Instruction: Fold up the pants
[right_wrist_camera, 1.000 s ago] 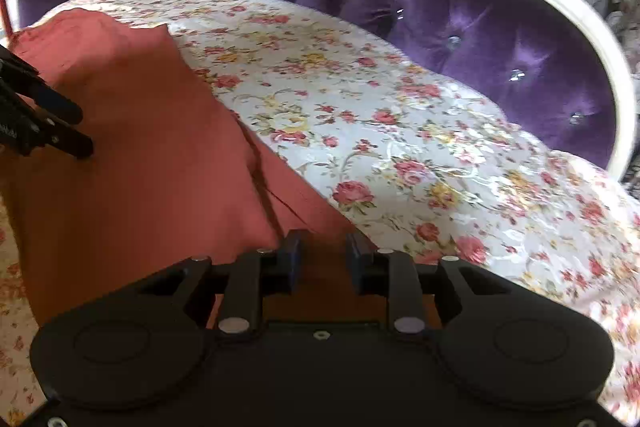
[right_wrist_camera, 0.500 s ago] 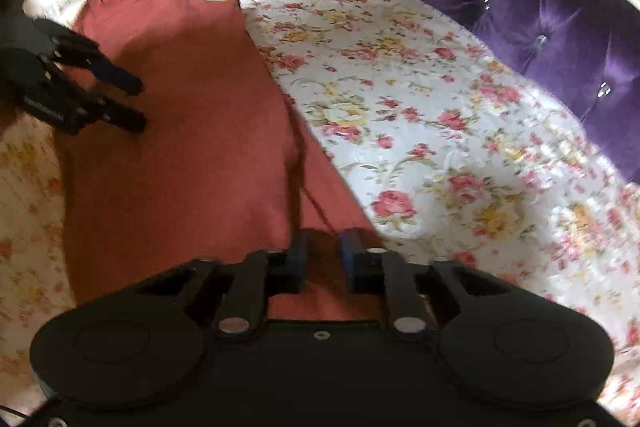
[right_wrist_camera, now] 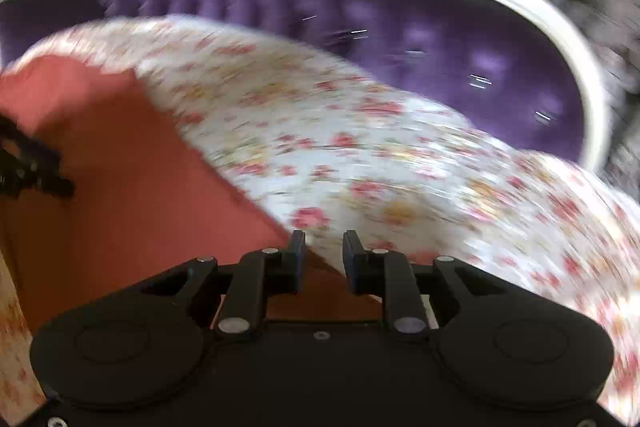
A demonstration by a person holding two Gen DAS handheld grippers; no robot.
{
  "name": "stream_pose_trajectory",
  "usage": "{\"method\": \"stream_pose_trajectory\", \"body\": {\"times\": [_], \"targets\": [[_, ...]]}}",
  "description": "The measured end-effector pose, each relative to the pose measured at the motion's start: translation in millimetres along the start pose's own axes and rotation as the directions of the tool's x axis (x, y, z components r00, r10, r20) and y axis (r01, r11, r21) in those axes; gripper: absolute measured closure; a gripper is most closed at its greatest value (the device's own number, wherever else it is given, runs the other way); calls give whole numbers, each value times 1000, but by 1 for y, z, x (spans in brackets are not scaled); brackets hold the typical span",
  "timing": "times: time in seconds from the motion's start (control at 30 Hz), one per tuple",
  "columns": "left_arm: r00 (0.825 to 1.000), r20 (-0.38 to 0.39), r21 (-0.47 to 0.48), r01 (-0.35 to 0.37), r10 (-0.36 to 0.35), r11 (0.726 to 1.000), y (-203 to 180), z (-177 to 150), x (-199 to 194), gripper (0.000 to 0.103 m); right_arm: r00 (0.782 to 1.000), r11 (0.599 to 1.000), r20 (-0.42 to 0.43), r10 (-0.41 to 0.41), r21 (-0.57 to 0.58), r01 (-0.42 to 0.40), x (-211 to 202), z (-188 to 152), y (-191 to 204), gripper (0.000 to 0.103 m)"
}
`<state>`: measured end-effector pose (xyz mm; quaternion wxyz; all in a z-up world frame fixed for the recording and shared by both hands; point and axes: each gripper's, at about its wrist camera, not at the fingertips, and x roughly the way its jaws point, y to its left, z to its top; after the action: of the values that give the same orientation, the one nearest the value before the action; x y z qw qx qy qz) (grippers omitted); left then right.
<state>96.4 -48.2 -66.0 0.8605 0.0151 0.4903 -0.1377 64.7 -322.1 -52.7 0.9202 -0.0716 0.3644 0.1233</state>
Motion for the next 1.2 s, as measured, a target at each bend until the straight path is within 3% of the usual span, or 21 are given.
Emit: {"method": "stream_pose_trajectory", "body": {"times": [0.17,0.27,0.37,0.43,0.67,0.7,0.73,0.77,0.9,0.93,1.0,1.1,1.17,1.2], "targets": [[999,11,56,38,-38,998,-34,0,0,49,990,975,-19,-143,167,144,-49,-30,-53,72],[997,10,92,74,-76,993,-59,-1,2,49,971,930,-38,-235,281,236,-78,-51,-87,70],[995,1,110,98,-99,989,-80,-2,10,49,954,869,-63,-294,399,294,-98,-67,-120,53],[996,-14,116,90,-89,989,-88,-6,19,50,953,843,-86,-290,448,297,-102,-76,-134,44],[1000,18,177,13,-16,984,-102,-13,22,49,983,828,-137,-120,532,175,-85,-90,-153,45],[1000,14,171,14,-16,985,-102,-12,22,49,986,827,-136,-99,540,158,-81,-92,-154,51],[1000,11,166,14,-16,986,-101,-11,22,49,988,828,-132,-84,542,143,-80,-92,-153,73],[1000,8,164,14,-16,986,-101,-10,22,49,990,834,-121,-79,536,132,-80,-93,-150,89],[1000,8,164,6,-7,987,-103,-11,22,48,979,924,71,-193,350,157,-104,-82,-118,92],[1000,8,164,2,-4,987,-103,-11,22,48,972,926,72,-222,327,187,-105,-81,-113,92],[1000,11,161,-5,4,987,-105,-11,22,48,967,916,-22,-254,316,247,-91,-85,-115,91],[1000,13,167,-14,12,986,-106,-11,22,48,943,881,-164,-289,341,329,-68,-100,-127,80],[1000,10,164,-9,7,986,-105,-11,22,48,941,855,-145,-305,394,337,-79,-106,-134,66],[1000,9,161,-6,5,987,-104,-10,22,48,953,845,-117,-278,442,301,-87,-110,-139,49]]}}
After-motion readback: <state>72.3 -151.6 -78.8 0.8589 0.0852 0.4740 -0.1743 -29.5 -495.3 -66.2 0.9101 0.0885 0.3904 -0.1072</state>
